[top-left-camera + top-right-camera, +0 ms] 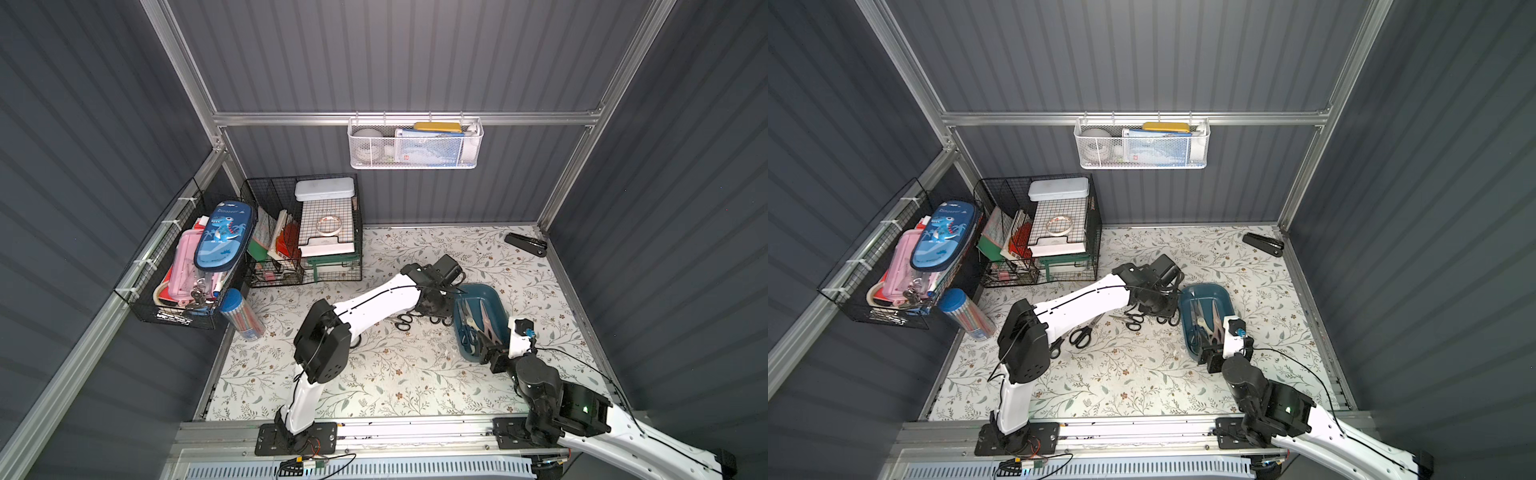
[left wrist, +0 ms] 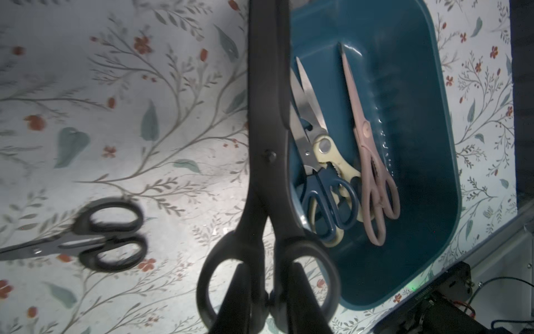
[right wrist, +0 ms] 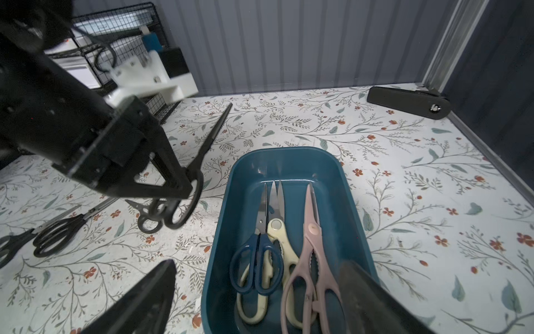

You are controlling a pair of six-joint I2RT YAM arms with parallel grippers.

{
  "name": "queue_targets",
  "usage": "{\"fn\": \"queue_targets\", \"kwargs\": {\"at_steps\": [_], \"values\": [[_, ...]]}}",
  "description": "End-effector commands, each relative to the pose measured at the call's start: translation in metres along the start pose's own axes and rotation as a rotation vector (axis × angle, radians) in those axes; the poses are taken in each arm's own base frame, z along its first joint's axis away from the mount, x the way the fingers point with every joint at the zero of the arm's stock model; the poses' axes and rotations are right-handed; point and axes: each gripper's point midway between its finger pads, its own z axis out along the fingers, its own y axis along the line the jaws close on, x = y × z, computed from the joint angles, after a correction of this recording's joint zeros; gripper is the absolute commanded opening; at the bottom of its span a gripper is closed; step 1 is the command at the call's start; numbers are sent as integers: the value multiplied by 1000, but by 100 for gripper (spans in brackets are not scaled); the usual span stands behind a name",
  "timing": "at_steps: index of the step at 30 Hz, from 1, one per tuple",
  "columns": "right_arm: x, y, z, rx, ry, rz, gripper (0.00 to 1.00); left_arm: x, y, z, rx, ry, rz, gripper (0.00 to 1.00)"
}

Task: Put the scissors into the storage box
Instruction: Place the scissors in the storage box.

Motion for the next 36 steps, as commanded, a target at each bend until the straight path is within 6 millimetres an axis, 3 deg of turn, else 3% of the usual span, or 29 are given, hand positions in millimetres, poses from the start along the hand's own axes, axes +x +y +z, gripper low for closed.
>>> {"fn": "queue_targets", "kwargs": {"at_steps": [1, 11, 25, 32, 35, 36], "values": [[0, -17, -4, 62, -25, 25, 99, -6, -44, -3, 132, -9, 34, 3], [-3, -25, -7, 86, -62, 60, 99, 0, -74, 23, 227, 42, 20, 5], [-2, -23, -4, 94, -45, 45, 99, 20, -85, 48, 319, 177, -67, 6], [-1, -21, -4, 88, -40, 39, 99, 16, -91, 58, 360, 179, -95, 27], [-1, -21, -3, 92, -41, 41, 99, 12, -94, 57, 376, 171, -102, 29], [-1, -21, -3, 92, -41, 40, 99, 11, -95, 56, 383, 161, -96, 35]]}}
